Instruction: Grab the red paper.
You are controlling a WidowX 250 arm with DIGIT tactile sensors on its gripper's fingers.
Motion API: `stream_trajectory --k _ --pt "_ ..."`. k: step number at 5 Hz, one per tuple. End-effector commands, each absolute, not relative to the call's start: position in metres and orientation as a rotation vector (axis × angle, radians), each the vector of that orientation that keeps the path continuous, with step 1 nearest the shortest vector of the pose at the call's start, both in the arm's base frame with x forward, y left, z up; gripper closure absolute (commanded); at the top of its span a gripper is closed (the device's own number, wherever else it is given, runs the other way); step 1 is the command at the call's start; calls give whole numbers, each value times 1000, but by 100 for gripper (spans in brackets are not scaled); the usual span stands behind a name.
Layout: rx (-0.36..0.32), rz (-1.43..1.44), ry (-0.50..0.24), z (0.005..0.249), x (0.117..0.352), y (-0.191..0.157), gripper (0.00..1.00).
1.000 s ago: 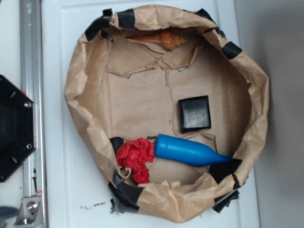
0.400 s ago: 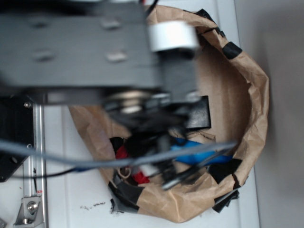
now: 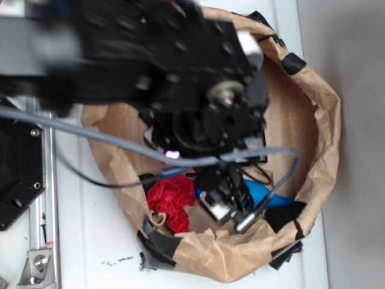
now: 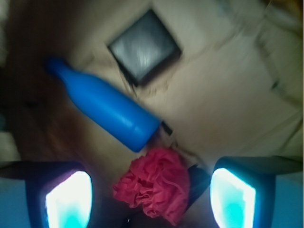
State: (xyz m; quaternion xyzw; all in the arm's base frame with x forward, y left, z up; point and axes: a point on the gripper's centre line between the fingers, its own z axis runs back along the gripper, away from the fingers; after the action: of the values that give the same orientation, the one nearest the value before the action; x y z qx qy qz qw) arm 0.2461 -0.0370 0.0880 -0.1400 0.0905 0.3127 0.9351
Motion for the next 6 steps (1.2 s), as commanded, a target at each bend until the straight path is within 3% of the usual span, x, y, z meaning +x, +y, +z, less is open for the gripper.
stream_trajectory --k 1,2,3,4,5,6 --pt "-291 516 228 43 225 -65 0" --pt "-271 447 265 16 201 -80 0" --pt "-289 454 329 8 187 -89 100" --pt "-279 427 271 20 188 -87 100" --pt "-234 337 43 65 216 -54 100" --pt "-178 343 -48 118 244 -7 100"
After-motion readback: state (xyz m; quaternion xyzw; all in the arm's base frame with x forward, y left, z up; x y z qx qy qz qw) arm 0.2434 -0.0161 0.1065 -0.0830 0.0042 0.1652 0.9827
